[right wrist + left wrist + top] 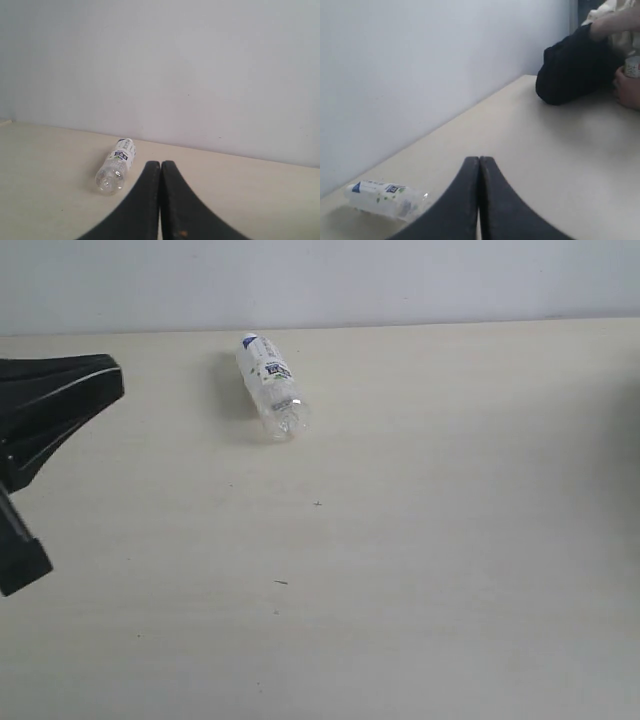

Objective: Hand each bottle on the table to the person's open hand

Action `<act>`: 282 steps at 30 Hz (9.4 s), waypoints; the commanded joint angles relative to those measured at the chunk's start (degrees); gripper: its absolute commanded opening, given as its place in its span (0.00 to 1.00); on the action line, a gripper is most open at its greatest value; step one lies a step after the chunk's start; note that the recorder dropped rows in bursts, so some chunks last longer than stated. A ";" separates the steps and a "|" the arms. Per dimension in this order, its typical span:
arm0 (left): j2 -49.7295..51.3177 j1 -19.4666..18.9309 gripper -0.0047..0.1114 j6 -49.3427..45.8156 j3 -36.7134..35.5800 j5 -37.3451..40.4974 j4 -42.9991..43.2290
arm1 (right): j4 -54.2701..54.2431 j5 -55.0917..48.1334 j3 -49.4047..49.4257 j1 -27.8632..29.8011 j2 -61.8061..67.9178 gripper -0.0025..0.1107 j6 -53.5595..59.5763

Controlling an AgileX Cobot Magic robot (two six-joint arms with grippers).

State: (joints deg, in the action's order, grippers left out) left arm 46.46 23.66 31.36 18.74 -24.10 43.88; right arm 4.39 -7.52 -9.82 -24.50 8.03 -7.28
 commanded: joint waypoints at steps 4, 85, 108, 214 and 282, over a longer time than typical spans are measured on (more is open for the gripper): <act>-5.10 -5.35 0.04 0.11 -11.03 -15.32 -2.02 | 0.17 0.17 0.27 0.18 -0.27 0.02 0.01; 86.18 -4.32 0.74 14.00 82.93 49.43 -38.19 | 0.16 0.17 0.27 0.18 -0.27 0.02 0.01; 90.08 -4.32 0.74 13.03 83.39 47.33 -37.55 | 0.16 0.17 0.27 0.18 -0.27 0.02 0.01; 72.25 17.95 0.75 33.61 73.42 46.71 -20.70 | 0.05 0.17 0.27 0.18 -0.27 0.02 0.01; -46.46 -8.62 0.04 -15.17 -18.74 32.21 -32.79 | 0.06 0.28 0.27 0.18 -0.27 0.02 0.01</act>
State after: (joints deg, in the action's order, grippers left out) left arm 0.36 15.73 30.25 0.22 7.81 18.02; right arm 4.39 -7.52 -9.82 -24.50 8.03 -7.28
